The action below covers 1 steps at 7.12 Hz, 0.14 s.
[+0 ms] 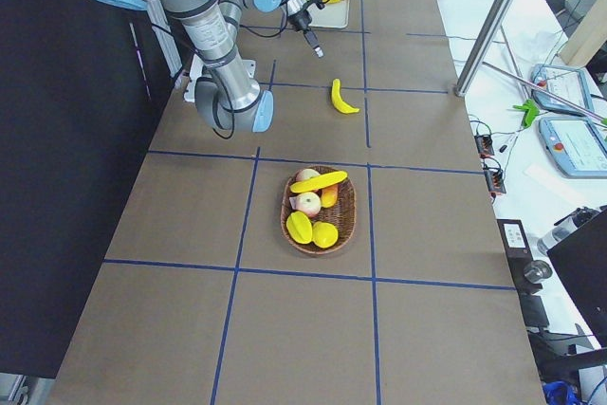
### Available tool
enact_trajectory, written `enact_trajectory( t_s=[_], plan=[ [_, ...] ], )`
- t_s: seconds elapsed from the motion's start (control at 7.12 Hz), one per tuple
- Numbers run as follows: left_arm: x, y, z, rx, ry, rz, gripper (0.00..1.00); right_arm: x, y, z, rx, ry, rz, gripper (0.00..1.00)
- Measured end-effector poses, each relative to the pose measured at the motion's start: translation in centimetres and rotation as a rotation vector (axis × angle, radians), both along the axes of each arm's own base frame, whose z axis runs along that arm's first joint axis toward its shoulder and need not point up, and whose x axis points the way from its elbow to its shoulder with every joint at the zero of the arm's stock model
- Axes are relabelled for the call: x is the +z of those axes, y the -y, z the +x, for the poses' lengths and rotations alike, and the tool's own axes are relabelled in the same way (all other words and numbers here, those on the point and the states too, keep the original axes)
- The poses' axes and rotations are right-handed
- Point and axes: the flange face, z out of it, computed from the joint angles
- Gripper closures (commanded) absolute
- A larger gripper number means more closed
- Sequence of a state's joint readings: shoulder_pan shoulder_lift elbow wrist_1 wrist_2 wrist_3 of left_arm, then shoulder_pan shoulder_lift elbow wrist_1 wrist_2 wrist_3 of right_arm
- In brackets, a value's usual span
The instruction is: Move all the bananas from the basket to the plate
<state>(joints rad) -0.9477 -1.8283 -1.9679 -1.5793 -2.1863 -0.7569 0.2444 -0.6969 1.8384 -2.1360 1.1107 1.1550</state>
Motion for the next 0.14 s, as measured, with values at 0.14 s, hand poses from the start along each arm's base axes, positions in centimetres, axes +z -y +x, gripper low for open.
enact_trajectory(
  t_s=[0.14],
  plan=[
    [-1.16, 0.17, -0.14, 0.023, -0.012, 0.053, 0.00, 0.00, 0.00, 0.00, 0.000, 0.000, 0.000, 0.01]
  ],
)
